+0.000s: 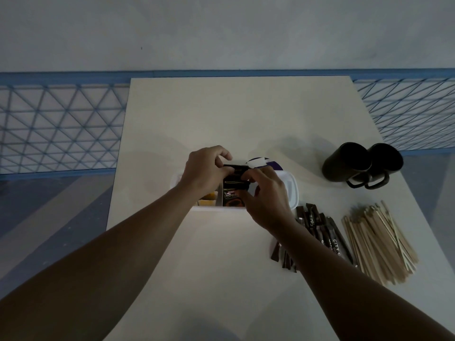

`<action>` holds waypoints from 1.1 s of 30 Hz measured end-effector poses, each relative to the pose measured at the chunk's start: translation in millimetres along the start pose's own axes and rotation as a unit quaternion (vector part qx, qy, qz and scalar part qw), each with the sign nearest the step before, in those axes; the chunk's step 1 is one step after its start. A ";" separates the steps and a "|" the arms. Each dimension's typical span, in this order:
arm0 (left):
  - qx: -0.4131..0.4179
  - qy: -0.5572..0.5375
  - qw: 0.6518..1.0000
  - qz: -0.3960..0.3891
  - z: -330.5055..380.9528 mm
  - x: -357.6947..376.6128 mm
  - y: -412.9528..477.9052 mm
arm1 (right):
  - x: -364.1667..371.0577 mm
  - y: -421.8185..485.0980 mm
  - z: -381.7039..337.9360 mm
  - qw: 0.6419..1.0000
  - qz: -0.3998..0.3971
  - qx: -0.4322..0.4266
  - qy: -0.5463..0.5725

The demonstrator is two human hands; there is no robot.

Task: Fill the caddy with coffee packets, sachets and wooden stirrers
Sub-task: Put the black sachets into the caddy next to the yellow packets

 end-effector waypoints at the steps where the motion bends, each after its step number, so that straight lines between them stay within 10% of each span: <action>1: 0.001 0.003 1.000 -0.004 0.1 0.9 0.7 | 0.2 0.6 0.0 1.000 -0.001 -0.001 0.005; 33: -0.051 0.109 0.985 -0.124 -5.4 19.2 12.3 | -0.9 -1.7 -5.3 0.998 -0.029 -0.058 0.028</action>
Point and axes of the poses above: each hand's wrist, its own y-axis towards the middle knuckle, its own x-axis out of the palm, z = x × y, the point moved 8 cm from there along y, towards the middle knuckle, and after that the axes turned 13 degrees about -y, right-handed, at the moved point
